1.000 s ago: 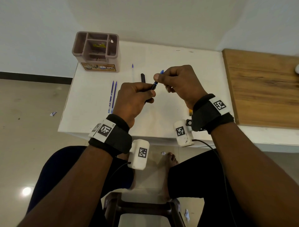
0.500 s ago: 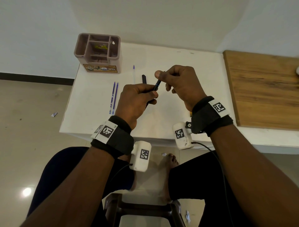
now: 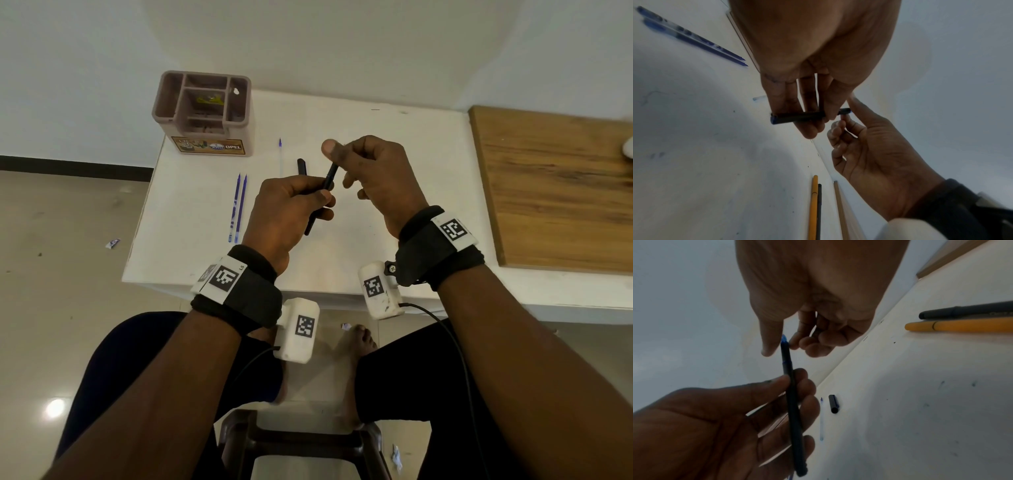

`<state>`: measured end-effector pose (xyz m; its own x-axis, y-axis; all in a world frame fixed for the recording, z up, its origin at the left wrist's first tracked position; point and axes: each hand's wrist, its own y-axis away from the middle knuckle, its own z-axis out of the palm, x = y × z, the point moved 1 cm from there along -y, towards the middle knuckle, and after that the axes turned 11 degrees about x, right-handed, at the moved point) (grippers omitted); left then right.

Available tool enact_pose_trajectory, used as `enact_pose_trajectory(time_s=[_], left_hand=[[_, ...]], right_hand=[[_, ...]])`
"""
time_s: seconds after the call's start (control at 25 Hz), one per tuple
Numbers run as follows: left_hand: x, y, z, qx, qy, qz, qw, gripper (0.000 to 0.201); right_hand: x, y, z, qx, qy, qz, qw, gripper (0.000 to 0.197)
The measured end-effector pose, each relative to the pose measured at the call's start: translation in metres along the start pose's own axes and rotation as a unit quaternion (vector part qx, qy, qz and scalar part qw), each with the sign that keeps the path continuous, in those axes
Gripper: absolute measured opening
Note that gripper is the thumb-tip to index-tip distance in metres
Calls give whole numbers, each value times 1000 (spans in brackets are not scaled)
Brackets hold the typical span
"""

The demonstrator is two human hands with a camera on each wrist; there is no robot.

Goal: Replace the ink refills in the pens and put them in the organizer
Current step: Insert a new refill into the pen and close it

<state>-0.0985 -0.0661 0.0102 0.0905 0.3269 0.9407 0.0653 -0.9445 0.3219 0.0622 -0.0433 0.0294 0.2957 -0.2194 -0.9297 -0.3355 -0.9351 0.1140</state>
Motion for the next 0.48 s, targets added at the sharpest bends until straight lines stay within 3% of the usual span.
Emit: enact_pose_trajectory(time_s=[0.2, 0.36, 0.48], left_hand=[[1, -4, -3, 5, 8, -12, 1000, 26], [0, -2, -3, 0, 3, -8, 1000, 23], [1, -3, -3, -5, 7, -25, 1000, 23]], right_hand=[[-3, 2, -4, -24, -28, -29, 999, 18], [-1, 0, -1, 2, -14, -24, 1000, 26], [-3, 2, 1, -39, -25, 0, 999, 26]])
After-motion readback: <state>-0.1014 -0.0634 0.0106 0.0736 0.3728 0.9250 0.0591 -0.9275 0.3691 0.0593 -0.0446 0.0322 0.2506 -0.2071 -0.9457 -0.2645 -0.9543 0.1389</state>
